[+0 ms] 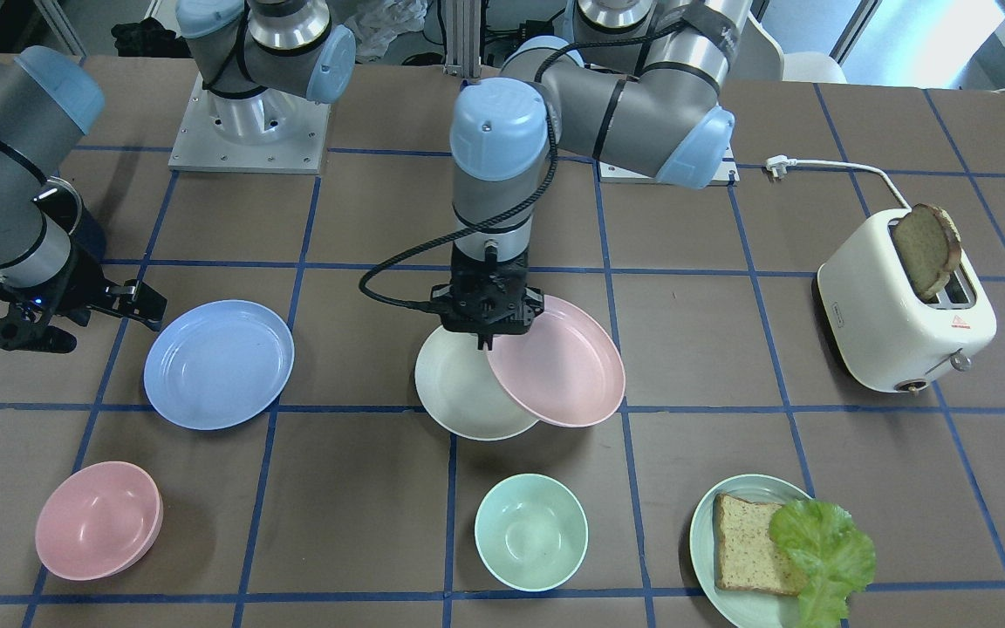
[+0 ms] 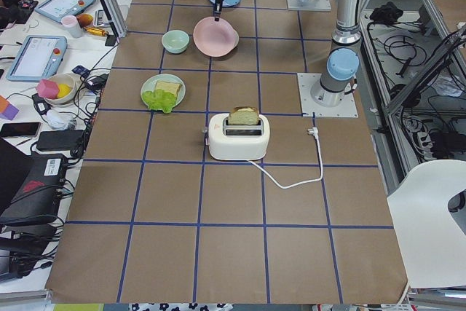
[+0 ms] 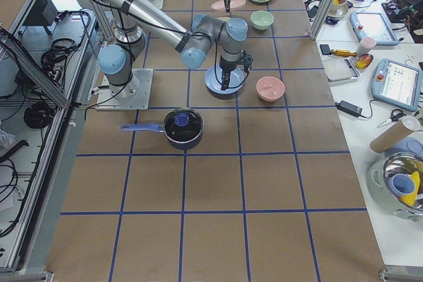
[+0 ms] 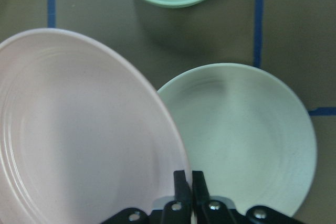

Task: Stack three plates with pink and blue
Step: 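Carry pink plate onto cream plate with left gripper while right reaches blue plate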

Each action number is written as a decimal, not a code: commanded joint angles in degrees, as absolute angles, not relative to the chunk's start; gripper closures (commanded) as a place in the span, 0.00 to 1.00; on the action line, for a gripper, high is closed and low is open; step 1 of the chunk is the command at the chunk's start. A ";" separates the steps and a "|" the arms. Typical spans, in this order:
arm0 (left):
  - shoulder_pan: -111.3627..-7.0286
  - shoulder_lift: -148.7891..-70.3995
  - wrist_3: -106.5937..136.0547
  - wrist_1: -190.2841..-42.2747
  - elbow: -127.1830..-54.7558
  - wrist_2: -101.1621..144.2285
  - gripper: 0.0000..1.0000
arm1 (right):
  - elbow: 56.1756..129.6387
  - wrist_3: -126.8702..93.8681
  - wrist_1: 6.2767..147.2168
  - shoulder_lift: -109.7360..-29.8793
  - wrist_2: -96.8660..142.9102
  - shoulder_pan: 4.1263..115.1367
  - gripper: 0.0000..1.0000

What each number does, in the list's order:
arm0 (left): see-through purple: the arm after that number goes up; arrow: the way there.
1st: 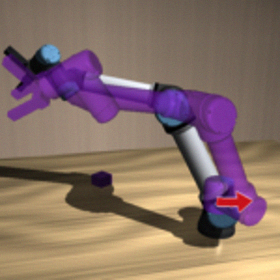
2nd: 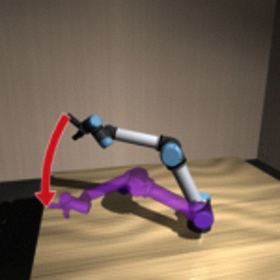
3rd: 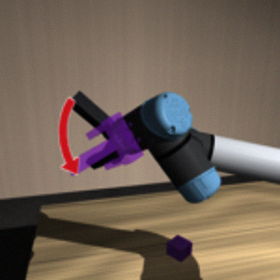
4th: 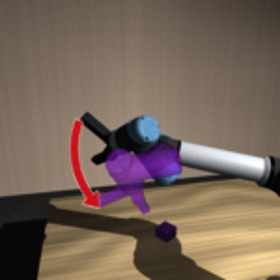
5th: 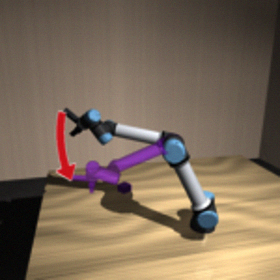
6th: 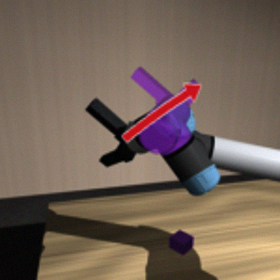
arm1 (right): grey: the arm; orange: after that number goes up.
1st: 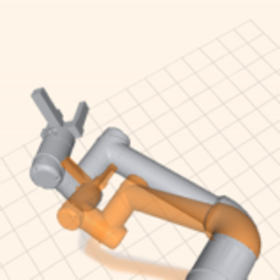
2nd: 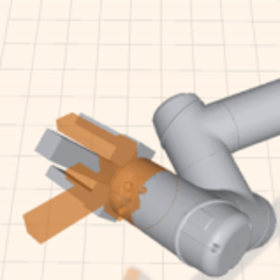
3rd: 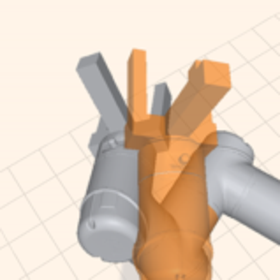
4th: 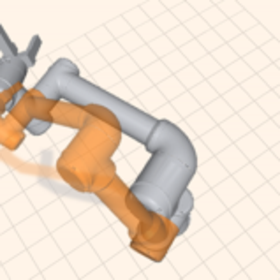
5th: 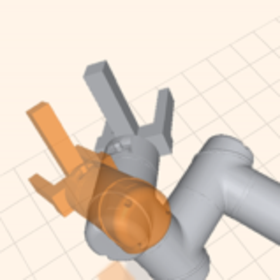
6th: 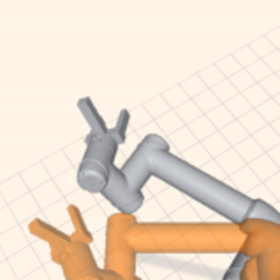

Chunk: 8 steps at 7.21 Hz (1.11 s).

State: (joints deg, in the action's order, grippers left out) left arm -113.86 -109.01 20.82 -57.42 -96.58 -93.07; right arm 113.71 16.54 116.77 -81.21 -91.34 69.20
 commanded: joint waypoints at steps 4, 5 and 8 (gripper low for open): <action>-117.95 -117.59 22.76 -58.18 -91.40 -93.25 0.60 | 119.35 13.46 128.76 -76.64 -90.09 69.61 0.14; -117.95 -118.73 22.85 -58.36 -91.41 -93.16 0.31 | 119.18 13.27 128.93 -74.99 -89.48 69.61 0.24; -117.86 -117.44 22.50 -59.49 -90.71 -93.25 0.00 | 119.01 13.27 129.02 -74.36 -89.38 70.49 0.63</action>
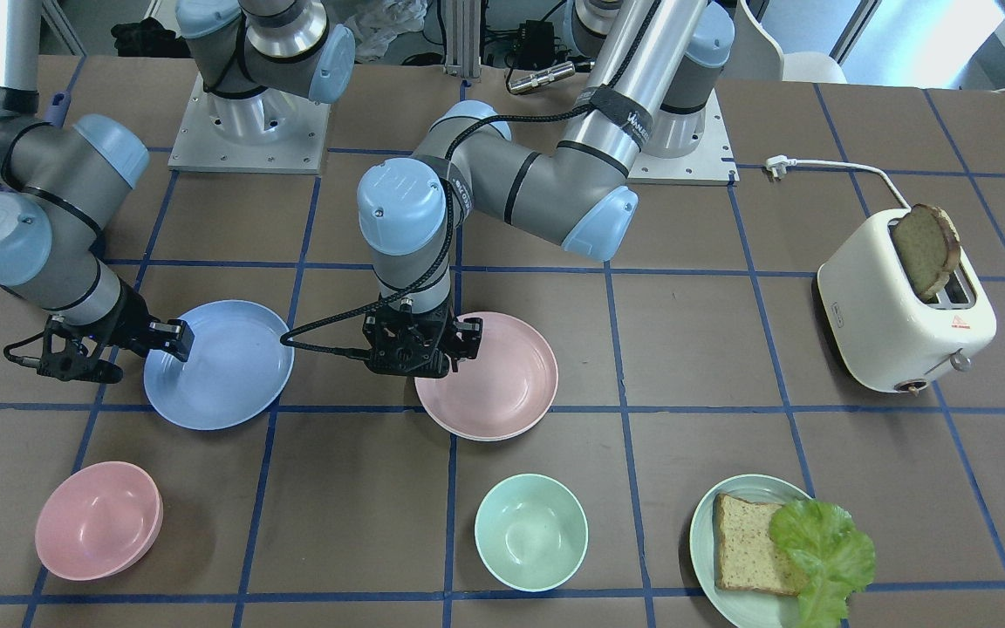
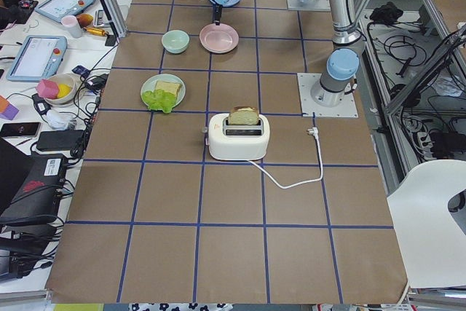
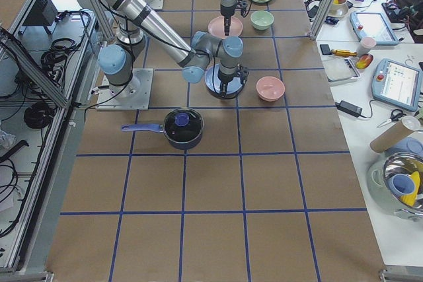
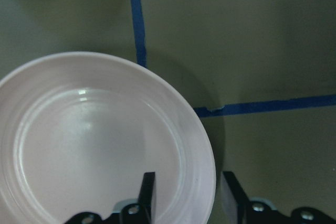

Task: Stack three plates with pink and blue
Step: 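Release pink plate, raise left gripper while right gripper grasps blue plate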

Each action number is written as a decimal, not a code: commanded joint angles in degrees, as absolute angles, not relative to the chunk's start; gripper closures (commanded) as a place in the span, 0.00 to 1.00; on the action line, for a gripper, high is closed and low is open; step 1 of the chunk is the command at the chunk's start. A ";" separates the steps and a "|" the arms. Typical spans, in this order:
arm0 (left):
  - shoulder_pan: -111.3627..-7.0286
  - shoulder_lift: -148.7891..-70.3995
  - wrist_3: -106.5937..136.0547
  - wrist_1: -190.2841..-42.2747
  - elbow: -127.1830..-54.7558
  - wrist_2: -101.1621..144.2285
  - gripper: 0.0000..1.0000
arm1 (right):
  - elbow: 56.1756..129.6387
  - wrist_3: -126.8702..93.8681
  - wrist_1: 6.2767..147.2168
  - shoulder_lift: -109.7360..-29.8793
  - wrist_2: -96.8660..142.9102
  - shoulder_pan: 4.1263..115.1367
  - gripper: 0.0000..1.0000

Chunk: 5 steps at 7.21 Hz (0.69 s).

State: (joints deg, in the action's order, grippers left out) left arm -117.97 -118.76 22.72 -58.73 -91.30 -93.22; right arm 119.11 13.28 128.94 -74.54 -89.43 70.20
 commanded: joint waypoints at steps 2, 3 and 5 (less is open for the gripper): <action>-116.55 -113.92 20.32 -72.79 -84.94 -93.25 0.00 | 119.36 13.10 130.16 -73.74 -89.30 70.49 0.69; -115.24 -112.34 17.43 -77.30 -82.38 -92.64 0.00 | 119.27 12.75 130.60 -73.39 -89.12 70.49 0.76; -112.43 -107.69 17.40 -79.27 -81.12 -91.59 0.00 | 119.27 10.90 130.52 -73.65 -87.19 70.49 0.98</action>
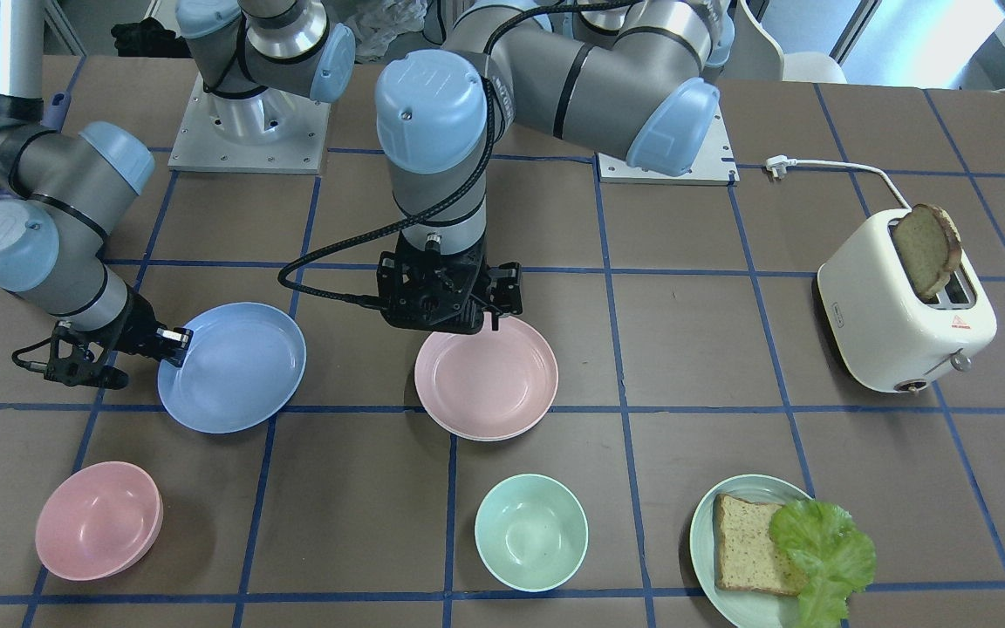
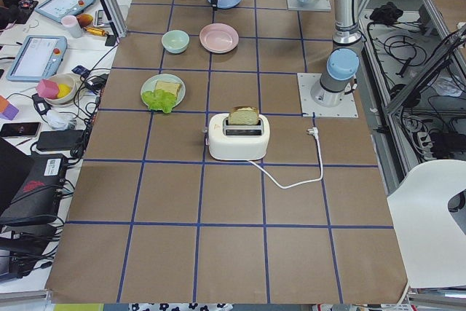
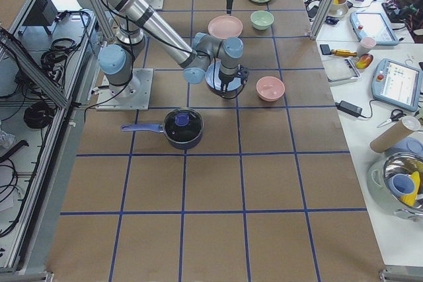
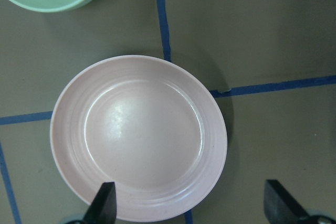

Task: Stack three plates with pink and blue
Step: 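Release pink plate, raise left gripper while right gripper grasps blue plate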

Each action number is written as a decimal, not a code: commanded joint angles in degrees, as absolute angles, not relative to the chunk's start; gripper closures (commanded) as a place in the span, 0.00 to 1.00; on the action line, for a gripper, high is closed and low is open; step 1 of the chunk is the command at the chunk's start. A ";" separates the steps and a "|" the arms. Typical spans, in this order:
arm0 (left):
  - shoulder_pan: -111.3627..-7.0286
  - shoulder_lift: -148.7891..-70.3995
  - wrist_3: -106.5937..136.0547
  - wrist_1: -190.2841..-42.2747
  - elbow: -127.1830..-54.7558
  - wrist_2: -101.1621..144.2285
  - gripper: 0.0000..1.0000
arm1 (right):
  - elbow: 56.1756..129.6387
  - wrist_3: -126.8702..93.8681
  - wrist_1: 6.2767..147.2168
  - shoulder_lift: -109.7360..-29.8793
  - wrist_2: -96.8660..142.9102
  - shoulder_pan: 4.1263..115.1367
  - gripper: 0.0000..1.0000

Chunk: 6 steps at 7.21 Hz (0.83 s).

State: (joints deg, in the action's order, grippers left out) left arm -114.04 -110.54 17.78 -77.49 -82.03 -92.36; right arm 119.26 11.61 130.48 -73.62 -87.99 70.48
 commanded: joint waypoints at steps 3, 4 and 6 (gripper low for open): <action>-103.31 -99.26 13.56 -92.49 -81.12 -91.84 0.00 | 119.18 10.38 129.73 -74.00 -88.15 71.71 1.00; -100.75 -97.05 13.36 -94.38 -81.38 -91.58 0.00 | 119.09 8.72 129.64 -74.44 -88.24 72.41 1.00; -96.87 -95.02 12.48 -94.13 -81.64 -91.58 0.00 | 118.74 8.61 127.03 -76.54 -88.16 72.51 1.00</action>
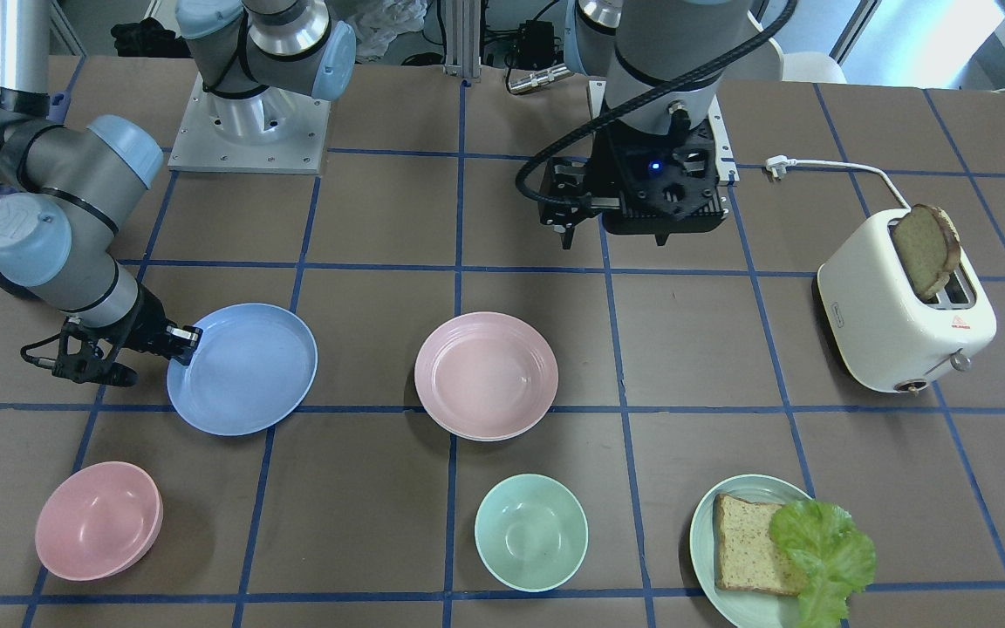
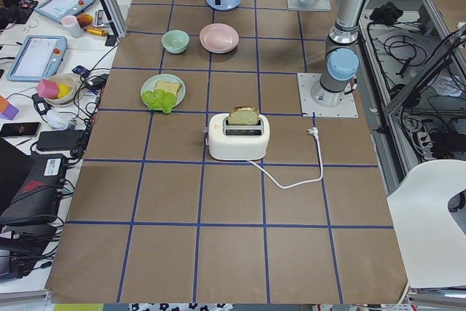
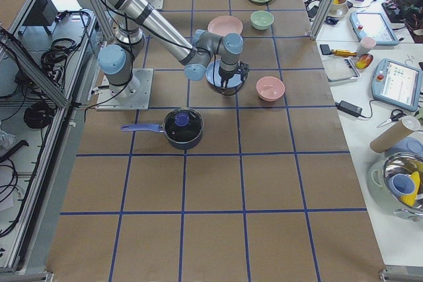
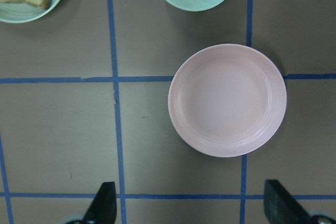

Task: Stack three plates with pink and blue
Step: 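Carry the blue plate with the right gripper onto the pink plate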

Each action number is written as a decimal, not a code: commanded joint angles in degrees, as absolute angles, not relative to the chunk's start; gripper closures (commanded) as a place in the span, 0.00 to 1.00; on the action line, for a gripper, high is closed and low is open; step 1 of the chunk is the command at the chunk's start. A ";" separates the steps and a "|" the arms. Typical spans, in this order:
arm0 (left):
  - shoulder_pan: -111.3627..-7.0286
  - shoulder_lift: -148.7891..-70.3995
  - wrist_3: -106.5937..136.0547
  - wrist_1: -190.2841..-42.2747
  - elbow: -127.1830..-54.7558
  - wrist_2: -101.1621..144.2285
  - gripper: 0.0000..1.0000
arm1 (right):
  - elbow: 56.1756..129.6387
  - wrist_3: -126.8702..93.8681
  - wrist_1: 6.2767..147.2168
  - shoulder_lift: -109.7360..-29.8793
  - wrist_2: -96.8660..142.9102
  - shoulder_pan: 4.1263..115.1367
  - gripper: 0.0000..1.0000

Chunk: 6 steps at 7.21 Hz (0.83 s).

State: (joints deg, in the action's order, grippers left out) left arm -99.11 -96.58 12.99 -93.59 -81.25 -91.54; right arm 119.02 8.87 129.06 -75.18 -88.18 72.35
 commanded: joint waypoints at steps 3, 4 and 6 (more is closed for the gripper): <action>-94.32 -93.08 12.04 -94.04 -81.56 -91.24 0.00 | 118.30 8.00 124.46 -80.49 -87.63 73.21 1.00; -93.35 -92.99 11.95 -94.22 -81.65 -90.27 0.00 | 116.65 8.00 119.84 -82.60 -87.28 73.82 1.00; -92.03 -93.16 8.12 -93.87 -81.83 -90.44 0.00 | 113.74 7.91 115.85 -83.23 -85.78 74.79 1.00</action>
